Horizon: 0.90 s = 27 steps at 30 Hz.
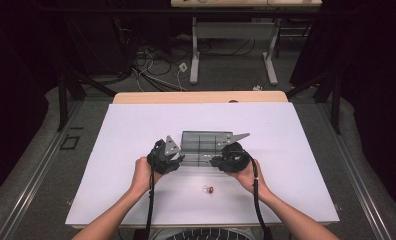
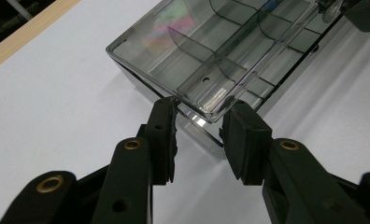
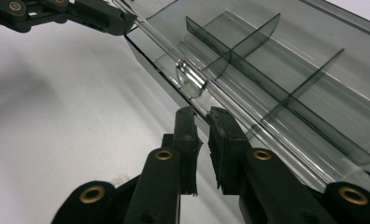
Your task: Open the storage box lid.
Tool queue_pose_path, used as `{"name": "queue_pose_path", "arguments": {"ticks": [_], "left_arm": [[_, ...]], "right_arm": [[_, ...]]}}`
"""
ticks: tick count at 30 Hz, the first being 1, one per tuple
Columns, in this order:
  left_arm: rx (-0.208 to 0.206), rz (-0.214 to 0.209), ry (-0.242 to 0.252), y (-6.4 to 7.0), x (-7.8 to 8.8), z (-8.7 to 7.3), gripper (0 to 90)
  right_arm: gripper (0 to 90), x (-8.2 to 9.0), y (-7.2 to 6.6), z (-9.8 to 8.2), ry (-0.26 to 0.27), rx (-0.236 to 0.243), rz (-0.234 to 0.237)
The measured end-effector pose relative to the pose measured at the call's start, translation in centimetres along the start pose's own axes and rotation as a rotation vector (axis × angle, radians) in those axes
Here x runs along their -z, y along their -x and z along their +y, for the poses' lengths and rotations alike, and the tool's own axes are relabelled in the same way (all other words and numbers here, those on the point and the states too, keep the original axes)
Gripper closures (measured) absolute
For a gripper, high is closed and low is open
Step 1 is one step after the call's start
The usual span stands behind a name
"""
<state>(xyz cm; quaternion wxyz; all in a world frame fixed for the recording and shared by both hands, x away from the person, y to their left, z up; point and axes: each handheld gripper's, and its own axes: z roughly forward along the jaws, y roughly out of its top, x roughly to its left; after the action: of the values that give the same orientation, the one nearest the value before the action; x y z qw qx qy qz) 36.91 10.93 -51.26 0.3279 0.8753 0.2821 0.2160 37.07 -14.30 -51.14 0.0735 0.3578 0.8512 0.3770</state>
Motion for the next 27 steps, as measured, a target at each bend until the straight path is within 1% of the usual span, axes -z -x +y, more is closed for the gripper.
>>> {"name": "queue_pose_path", "arguments": {"ticks": [1, 2, 3, 5, 11, 12, 15, 16, 20, 21, 22, 23, 24, 27], "left_arm": [[0.004, 0.003, 0.008, 0.0, 0.0, 0.0, 64.5], [0.003, 0.007, 0.010, 0.0, 0.0, 0.0, 64.5], [0.003, 0.011, 0.016, 0.1, 0.0, 0.0, 64.5], [-0.002, 0.012, 0.020, 0.1, 0.1, 0.0, 64.3], [-0.006, 0.017, 0.025, 0.1, 0.0, 0.2, 62.9], [-0.006, 0.016, 0.022, 0.1, 0.1, 0.2, 62.8], [-0.008, 0.021, 0.029, 0.0, 0.1, 0.3, 62.8], [-0.009, 0.022, 0.029, 0.0, 0.1, 0.3, 62.9], [-0.006, 0.027, 0.041, 0.0, 0.1, 0.3, 63.0], [-0.006, 0.025, 0.043, 0.0, 0.1, 0.3, 63.2], [-0.005, 0.029, 0.045, 0.0, 0.1, 0.3, 63.4], [-0.003, 0.031, 0.047, -0.1, 0.1, 0.3, 63.9], [-0.001, 0.029, 0.048, -0.1, 0.1, 0.3, 64.1], [-0.002, 0.029, 0.051, -0.2, 0.1, 0.3, 64.5]], "right_arm": [[79.8, 0.1, 0.0, -0.1, 0.009, -0.003, -0.007], [79.0, 0.3, 0.1, -0.1, 0.004, -0.002, -0.005], [78.4, 0.5, 0.2, -0.2, 0.010, 0.002, -0.015], [76.3, 0.9, 0.4, -0.4, -0.007, 0.001, -0.017], [71.7, 2.0, 1.4, -1.2, -0.015, -0.005, -0.047], [71.1, 2.1, 1.5, -1.3, -0.019, -0.008, -0.045], [70.2, 2.5, 2.0, -1.7, -0.019, -0.003, -0.070], [69.8, 2.7, 2.1, -1.8, -0.024, -0.012, -0.077], [68.8, 2.9, 2.7, -2.2, -0.021, -0.016, -0.098], [68.5, 3.0, 2.8, -2.3, -0.017, -0.024, -0.104], [68.1, 3.1, 3.0, -2.3, -0.019, -0.018, -0.117], [68.0, 3.3, 3.2, -2.3, -0.028, -0.017, -0.117], [67.8, 3.2, 3.3, -2.3, -0.010, -0.020, -0.133], [66.9, 3.3, 3.8, -2.3, -0.008, -0.019, -0.159]]}}
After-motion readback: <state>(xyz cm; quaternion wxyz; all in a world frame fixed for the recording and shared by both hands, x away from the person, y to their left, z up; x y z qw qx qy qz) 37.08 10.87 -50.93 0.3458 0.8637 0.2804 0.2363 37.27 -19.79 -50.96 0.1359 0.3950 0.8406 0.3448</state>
